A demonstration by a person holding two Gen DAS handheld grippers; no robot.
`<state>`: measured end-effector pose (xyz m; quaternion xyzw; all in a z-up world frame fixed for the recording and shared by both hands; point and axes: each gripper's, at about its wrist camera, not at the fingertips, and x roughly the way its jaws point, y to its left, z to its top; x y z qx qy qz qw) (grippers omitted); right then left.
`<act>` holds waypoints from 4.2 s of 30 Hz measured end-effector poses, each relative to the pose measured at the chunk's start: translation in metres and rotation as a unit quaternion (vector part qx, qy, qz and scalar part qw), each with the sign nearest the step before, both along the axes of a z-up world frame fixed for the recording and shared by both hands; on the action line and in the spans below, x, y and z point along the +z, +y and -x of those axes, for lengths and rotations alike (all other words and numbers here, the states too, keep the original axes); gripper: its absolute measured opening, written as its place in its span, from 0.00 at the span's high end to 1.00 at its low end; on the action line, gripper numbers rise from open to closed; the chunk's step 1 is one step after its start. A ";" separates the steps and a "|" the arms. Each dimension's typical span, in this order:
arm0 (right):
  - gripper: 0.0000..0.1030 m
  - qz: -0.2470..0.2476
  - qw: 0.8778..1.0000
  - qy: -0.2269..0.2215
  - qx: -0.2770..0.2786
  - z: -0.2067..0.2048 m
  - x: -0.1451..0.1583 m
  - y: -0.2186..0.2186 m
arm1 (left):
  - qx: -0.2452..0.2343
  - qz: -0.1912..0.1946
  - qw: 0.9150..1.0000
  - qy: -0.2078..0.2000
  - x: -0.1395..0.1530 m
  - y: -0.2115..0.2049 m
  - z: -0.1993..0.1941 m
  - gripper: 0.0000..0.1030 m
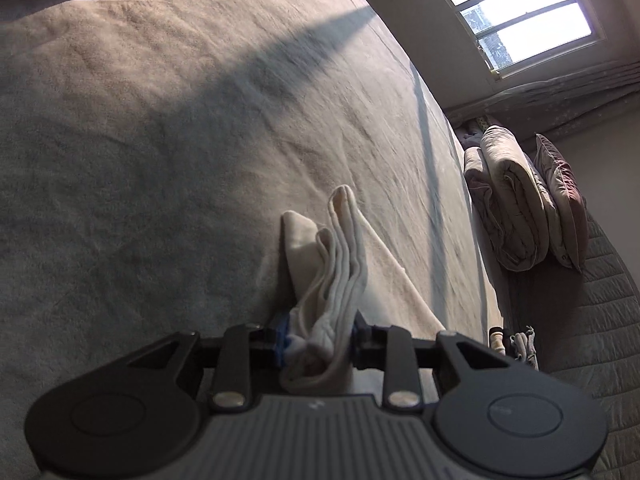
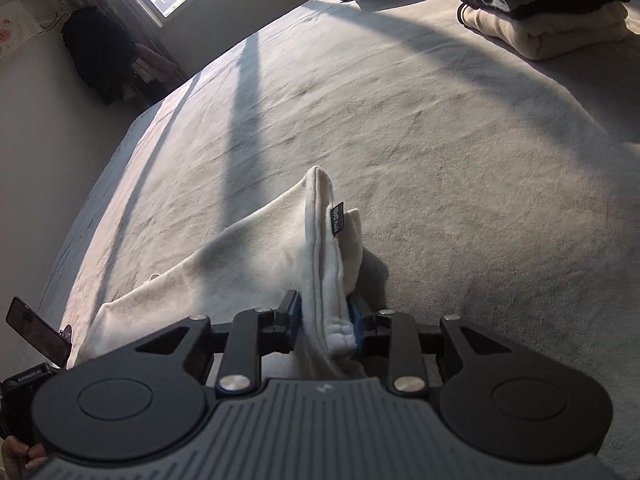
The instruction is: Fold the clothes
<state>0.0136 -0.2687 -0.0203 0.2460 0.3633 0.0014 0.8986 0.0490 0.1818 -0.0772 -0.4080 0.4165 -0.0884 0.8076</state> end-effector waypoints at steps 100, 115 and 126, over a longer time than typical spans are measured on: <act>0.53 -0.352 0.935 0.000 -0.044 0.004 -0.019 -0.038 | -0.163 0.176 0.968 -0.071 0.041 -0.169 -0.033 0.62; 0.47 -0.330 0.944 0.011 -0.019 -0.002 -0.013 -0.041 | -0.161 -0.041 0.982 -0.088 0.022 -0.144 -0.014 0.83; 0.53 -0.155 0.988 -0.007 0.023 -0.011 -0.005 -0.001 | -0.187 -0.169 0.954 -0.163 0.035 -0.177 0.016 0.82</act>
